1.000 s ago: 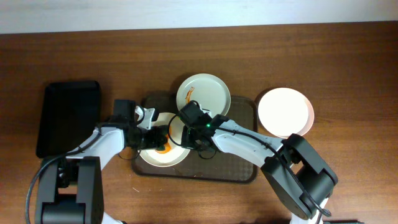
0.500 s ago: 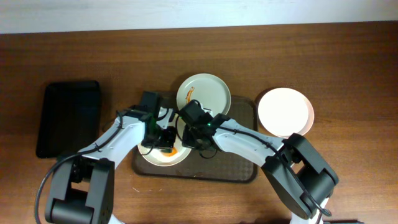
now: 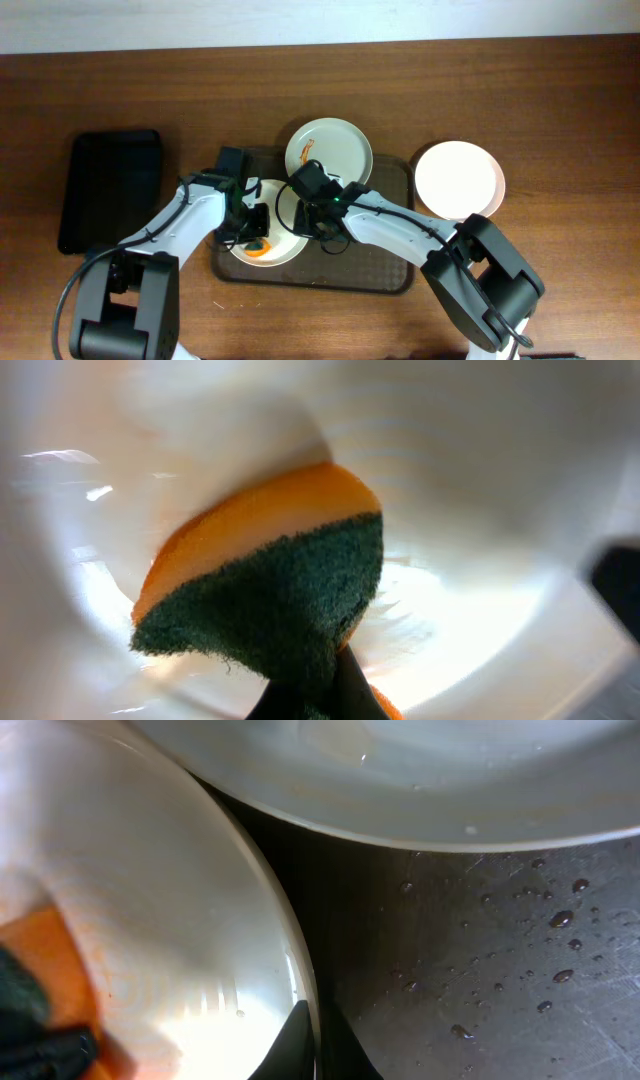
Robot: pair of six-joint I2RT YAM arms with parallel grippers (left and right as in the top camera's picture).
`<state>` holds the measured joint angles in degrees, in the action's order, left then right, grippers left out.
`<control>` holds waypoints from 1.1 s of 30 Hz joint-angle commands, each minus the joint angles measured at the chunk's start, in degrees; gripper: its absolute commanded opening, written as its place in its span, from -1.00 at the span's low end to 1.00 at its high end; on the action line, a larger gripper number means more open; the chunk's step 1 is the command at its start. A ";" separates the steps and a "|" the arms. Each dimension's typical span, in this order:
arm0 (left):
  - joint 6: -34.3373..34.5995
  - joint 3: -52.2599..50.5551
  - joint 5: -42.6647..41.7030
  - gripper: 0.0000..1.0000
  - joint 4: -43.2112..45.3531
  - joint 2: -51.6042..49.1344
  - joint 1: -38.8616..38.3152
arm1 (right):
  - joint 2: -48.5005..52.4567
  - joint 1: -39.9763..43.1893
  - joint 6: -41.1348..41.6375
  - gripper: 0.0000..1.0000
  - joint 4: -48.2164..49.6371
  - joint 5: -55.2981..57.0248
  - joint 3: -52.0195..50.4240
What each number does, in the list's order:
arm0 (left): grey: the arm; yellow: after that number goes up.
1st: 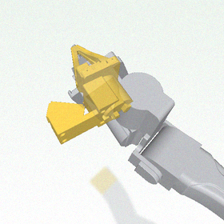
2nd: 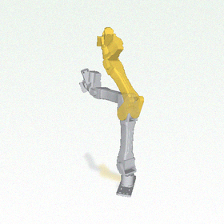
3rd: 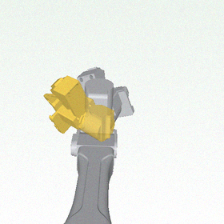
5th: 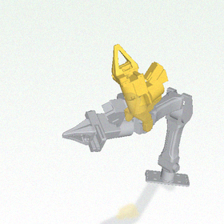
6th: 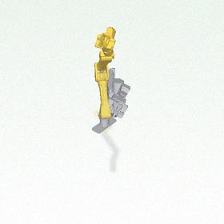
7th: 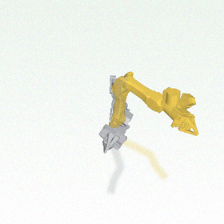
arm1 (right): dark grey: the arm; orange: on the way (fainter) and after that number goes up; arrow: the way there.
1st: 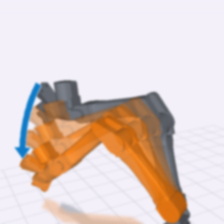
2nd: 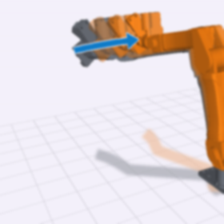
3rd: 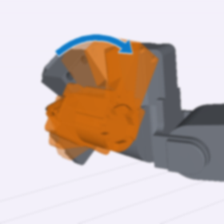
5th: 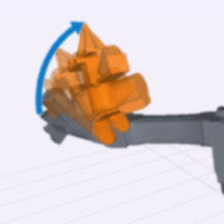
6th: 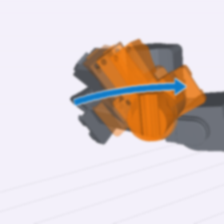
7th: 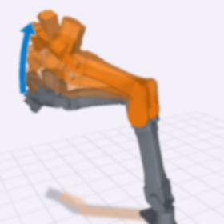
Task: Clean dirty plates on tray and stack at the side
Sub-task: 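Scrub the held plate with the sponge in the left gripper, then carry the plate with the right gripper and stack it on the first plate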
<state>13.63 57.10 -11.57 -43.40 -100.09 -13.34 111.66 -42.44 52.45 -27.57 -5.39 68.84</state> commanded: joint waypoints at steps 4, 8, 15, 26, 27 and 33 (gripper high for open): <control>2.75 -0.26 0.33 -1.00 16.90 -0.68 3.17 | 1.22 -0.24 -0.09 -0.92 -1.14 1.40 -0.46; 9.73 -0.26 15.61 -1.00 8.31 -0.68 6.21 | 1.22 -0.24 -0.09 -0.92 -1.18 1.44 -0.46; -4.33 6.62 -28.17 -1.00 0.81 -0.61 12.90 | 1.22 -0.24 -1.18 -0.92 -2.01 -0.24 -0.46; -4.35 26.53 -8.07 -1.00 -8.98 -0.61 17.27 | -17.79 -0.31 -13.09 -0.92 -13.20 2.71 0.63; -4.33 26.53 -8.07 -1.00 -9.01 -0.61 17.27 | -21.79 -0.31 -13.09 -0.92 -17.25 8.46 0.63; -4.33 26.51 -8.09 -1.00 -9.25 -0.61 17.09 | -31.87 -0.35 -9.99 -0.92 -36.63 46.29 0.61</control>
<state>10.24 82.46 -19.86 -52.71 -100.73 3.92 79.96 -42.59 39.90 -61.76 25.98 69.28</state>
